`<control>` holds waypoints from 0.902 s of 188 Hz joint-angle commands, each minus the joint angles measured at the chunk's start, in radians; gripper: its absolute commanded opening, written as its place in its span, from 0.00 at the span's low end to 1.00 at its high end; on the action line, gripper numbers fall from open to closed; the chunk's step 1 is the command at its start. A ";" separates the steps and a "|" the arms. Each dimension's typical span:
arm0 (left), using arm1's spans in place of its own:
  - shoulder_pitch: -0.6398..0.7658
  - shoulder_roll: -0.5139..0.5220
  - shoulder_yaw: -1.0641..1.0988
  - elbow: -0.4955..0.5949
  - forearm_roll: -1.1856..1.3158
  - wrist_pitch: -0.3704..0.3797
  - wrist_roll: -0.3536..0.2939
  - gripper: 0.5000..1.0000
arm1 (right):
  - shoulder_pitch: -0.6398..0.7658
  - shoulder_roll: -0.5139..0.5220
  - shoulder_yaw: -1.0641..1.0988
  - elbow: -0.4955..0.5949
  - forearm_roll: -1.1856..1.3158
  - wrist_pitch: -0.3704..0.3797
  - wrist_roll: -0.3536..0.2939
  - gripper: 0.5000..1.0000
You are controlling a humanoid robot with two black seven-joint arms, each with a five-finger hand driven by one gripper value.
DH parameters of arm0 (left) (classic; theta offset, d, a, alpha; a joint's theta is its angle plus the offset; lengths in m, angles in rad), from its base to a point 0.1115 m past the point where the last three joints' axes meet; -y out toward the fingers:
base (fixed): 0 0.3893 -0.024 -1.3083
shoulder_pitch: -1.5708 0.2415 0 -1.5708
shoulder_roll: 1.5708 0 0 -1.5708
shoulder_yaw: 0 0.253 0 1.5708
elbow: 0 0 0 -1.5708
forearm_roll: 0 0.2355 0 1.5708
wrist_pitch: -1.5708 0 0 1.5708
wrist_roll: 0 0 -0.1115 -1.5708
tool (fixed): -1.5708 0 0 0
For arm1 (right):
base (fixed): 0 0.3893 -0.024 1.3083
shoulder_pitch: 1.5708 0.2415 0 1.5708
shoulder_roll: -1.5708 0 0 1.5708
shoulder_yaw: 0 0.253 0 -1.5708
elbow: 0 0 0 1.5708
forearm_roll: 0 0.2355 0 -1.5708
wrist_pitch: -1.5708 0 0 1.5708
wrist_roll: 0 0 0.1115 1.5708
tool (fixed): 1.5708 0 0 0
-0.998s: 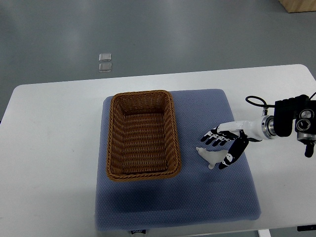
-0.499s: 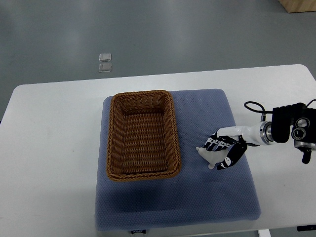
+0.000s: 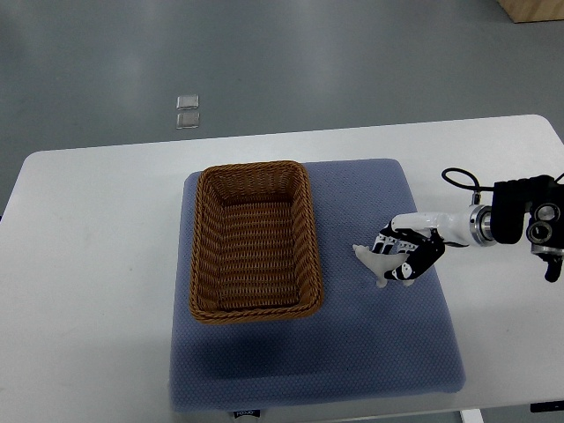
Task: Place white bear in brown basket with right hand
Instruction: 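Lift the polar bear up with the right hand, then carry the bear over the wicker basket and lower it inside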
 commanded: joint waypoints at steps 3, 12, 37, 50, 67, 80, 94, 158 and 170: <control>0.000 0.000 0.000 0.001 0.000 0.000 0.000 1.00 | 0.082 -0.038 0.016 0.002 0.005 0.038 -0.001 0.00; 0.000 0.000 0.000 0.001 0.000 0.000 0.000 1.00 | 0.122 -0.049 0.016 0.005 0.008 0.054 0.001 0.00; 0.000 0.000 0.000 -0.002 0.000 0.000 0.000 1.00 | 0.250 -0.070 0.016 0.007 0.020 0.095 0.001 0.00; 0.000 0.000 0.000 -0.003 0.000 0.000 0.000 1.00 | 0.317 -0.073 0.014 0.007 0.039 0.115 0.001 0.00; 0.000 0.000 0.000 -0.003 0.000 0.000 0.000 1.00 | 0.395 -0.061 0.009 0.001 0.085 0.129 0.002 0.00; 0.000 0.000 0.000 -0.006 0.000 0.000 0.000 1.00 | 0.446 -0.047 0.005 -0.011 0.124 0.127 0.002 0.00; 0.000 0.000 0.000 -0.008 0.001 0.000 0.000 1.00 | 0.484 0.014 -0.006 -0.039 0.155 0.126 0.002 0.00; -0.003 0.000 -0.001 -0.008 0.001 -0.001 0.002 1.00 | 0.495 0.393 -0.067 -0.300 0.181 0.089 0.005 0.00; -0.003 0.000 -0.001 -0.008 0.001 -0.001 0.002 1.00 | 0.478 0.460 -0.075 -0.337 0.187 0.078 0.010 0.00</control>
